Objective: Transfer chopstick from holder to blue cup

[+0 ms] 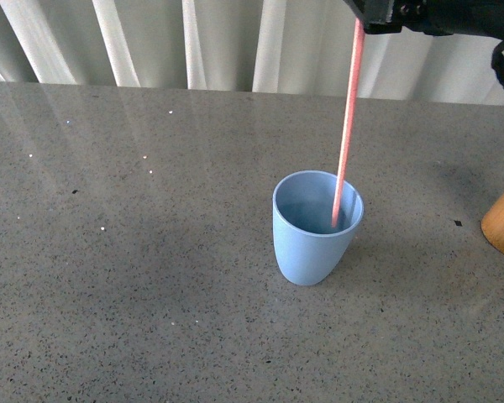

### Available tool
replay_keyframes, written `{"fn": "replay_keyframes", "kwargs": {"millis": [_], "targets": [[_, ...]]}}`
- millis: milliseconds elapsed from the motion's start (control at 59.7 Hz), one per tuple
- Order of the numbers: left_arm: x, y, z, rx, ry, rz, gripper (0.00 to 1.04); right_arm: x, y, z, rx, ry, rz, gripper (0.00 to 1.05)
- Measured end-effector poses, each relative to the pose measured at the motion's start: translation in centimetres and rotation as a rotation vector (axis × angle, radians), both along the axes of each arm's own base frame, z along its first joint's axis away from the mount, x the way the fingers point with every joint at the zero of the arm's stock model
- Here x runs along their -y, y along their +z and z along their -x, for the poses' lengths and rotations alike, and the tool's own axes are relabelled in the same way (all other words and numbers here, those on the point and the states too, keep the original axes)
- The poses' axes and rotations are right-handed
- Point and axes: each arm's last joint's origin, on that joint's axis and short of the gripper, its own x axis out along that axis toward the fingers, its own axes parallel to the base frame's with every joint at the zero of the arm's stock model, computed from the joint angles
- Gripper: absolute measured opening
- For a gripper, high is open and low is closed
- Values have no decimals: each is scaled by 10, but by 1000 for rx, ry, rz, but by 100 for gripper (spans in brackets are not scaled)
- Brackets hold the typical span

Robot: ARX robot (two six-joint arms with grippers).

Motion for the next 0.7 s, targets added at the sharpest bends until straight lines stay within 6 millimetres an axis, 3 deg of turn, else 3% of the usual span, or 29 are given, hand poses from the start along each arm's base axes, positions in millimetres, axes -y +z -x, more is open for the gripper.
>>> {"fn": "replay_keyframes", "kwargs": {"millis": [67, 285, 586, 703], "targets": [[0, 0, 0, 0, 0, 0, 98, -5, -2, 0, -1, 11, 3, 8], [0, 0, 0, 0, 0, 0, 98, -16, -6, 1, -11, 29, 8, 45], [0, 0, 0, 0, 0, 0, 98, -7, 5, 1, 11, 3, -1, 94], [0, 0, 0, 0, 0, 0, 98, 6, 20, 2, 37, -38, -10, 94]]}}
